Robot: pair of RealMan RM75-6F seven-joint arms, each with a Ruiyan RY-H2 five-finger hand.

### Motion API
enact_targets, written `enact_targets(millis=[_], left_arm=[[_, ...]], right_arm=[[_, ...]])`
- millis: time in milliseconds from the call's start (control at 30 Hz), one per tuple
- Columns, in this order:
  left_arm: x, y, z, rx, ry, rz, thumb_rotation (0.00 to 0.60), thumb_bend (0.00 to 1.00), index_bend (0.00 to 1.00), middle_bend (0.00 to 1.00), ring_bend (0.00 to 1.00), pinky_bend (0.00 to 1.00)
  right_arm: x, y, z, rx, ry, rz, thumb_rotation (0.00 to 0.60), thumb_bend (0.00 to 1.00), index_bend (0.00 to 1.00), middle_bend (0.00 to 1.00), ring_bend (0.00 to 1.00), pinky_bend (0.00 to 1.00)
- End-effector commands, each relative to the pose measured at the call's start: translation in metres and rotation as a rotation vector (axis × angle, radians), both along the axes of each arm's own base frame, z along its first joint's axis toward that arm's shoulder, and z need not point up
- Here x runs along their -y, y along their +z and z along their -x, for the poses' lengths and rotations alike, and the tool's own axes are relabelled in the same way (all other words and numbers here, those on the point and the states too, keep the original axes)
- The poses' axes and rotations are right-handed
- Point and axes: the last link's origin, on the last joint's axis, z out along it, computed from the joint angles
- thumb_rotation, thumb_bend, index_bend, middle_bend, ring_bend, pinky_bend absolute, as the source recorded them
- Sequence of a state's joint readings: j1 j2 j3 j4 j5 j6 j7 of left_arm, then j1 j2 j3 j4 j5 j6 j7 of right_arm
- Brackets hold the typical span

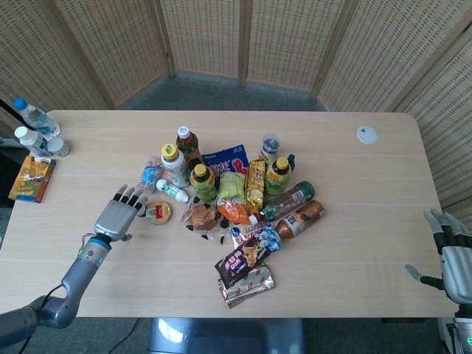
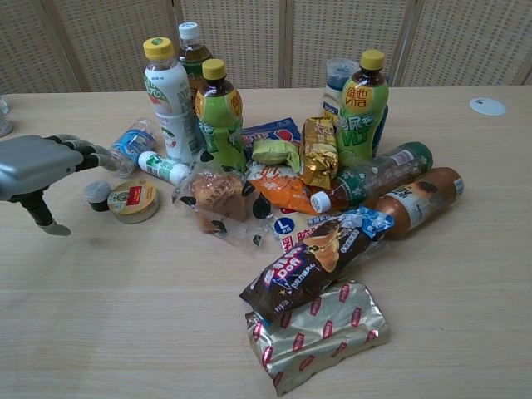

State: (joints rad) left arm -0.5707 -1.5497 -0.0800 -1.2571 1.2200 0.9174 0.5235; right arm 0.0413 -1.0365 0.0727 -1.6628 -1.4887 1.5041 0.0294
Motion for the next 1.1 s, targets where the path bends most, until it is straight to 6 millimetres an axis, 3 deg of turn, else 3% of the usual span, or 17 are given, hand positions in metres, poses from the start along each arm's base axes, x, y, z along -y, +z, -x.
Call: enact_targets(millis=[33,733,1100], left_arm=[[-0.002,-0.006,-0.004,-0.013,-0.015,-0.002,0.600,0.00,0.16,0.00,0.00,0.04],[0.006,-0.012,0.012,-0.087,0.002,0.006,0.600,0.00,0.17,0.00,0.00,0.06],[0.031,0.010,0.025,-0.138,-0.032,0.031,0.600,0.00,0.24,0.00,0.00,0.06]], right_arm=[[0.000,0.001,0.000,0.002,0.001,0.002,0.585,0.00,0.00,0.00,0.00,0.00],[0.000,0.002,0.000,0.008,0.003,0.008,0.585,0.00,0.00,0.00,0.00,0.00],[-0.001,0.004,-0.002,0.015,0.008,0.011,0.585,0.00,0.00,0.00,0.00,0.00]])
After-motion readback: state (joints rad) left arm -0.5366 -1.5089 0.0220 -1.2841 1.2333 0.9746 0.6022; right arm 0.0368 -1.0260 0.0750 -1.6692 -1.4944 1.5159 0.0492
